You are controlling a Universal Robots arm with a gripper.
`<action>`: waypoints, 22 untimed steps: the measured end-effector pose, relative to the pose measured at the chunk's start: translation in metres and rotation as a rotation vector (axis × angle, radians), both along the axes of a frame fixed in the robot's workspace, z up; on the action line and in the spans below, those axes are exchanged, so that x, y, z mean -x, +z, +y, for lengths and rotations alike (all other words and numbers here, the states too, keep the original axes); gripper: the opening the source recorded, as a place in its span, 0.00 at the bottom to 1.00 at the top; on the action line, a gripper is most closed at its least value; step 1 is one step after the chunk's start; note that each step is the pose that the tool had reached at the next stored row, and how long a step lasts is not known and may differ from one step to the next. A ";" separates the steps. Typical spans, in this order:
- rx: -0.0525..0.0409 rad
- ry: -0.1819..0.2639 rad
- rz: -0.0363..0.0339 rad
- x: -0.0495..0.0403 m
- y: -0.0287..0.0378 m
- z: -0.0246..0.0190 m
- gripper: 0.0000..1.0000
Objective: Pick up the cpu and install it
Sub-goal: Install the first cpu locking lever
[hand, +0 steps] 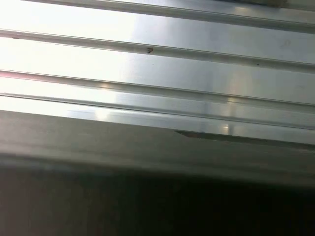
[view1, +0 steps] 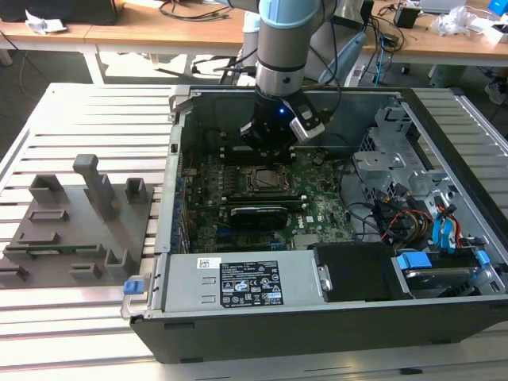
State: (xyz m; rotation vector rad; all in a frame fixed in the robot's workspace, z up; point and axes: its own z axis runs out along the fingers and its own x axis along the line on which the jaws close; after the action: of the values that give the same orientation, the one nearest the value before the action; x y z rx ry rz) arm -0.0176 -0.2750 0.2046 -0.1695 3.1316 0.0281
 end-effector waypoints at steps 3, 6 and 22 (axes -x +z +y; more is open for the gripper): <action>0.0000 0.000 -0.0001 0.0000 -0.0001 0.0000 0.11; -0.0001 0.000 0.0000 -0.0022 -0.0003 0.0000 0.11; 0.0060 0.000 0.0004 -0.0079 -0.0006 -0.0040 0.11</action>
State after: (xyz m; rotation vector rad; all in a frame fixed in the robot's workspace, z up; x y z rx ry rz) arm -0.0098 -0.2790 0.2039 -0.1698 3.1323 0.0187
